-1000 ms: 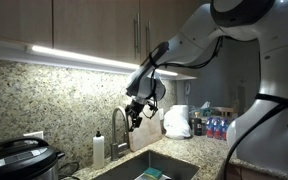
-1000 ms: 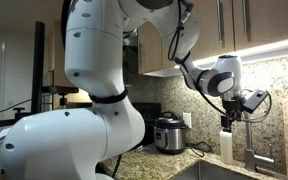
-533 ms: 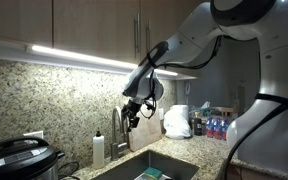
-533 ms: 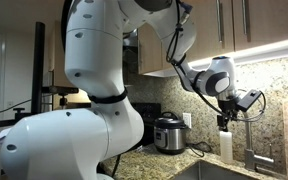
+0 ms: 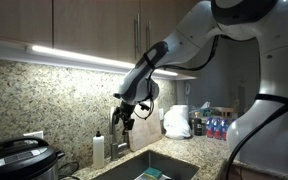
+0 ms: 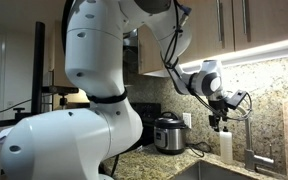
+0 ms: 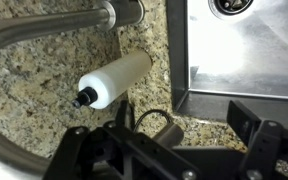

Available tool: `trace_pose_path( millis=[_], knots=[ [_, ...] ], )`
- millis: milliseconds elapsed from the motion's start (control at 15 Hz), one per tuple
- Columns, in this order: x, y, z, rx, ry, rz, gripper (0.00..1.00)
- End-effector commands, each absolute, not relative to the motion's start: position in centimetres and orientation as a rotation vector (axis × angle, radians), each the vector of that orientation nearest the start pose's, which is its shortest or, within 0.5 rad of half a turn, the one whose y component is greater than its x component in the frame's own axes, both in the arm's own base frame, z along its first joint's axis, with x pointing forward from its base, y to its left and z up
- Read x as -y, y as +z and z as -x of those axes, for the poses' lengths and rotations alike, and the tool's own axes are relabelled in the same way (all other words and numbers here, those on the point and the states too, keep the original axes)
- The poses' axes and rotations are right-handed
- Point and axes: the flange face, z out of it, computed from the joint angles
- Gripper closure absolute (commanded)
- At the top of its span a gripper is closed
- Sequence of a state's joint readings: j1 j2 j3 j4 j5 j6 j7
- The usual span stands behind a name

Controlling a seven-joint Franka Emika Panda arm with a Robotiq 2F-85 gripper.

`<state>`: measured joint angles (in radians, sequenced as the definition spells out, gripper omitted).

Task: Turn the tap faucet to the left, then open the tap

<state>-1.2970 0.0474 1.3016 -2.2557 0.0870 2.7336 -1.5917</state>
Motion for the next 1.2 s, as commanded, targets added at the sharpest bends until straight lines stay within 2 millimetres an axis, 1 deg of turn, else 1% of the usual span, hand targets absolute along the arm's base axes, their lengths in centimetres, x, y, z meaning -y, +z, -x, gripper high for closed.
trace_pose_path(
  millis=[0,133,200,467,733,867,1000,1133],
  knots=[
    [-2.1,40.9,-56.1,2.368,-0.593,2.386,0.00],
    [-1.9,40.9,-56.2,2.364,-0.573,2.406,0.00],
    [-1.2,40.8,-56.3,2.337,-0.569,2.436,0.00],
    [4.7,40.9,-56.0,2.114,-0.578,2.631,0.00],
    [10.1,41.3,-55.9,1.989,-0.531,2.747,0.00],
    [12.9,40.5,-56.0,1.909,-0.484,2.787,0.00],
    [15.7,38.9,-56.4,1.839,-0.435,2.794,0.00],
    [17.7,36.7,-57.3,1.789,-0.404,2.785,0.00]
  ],
)
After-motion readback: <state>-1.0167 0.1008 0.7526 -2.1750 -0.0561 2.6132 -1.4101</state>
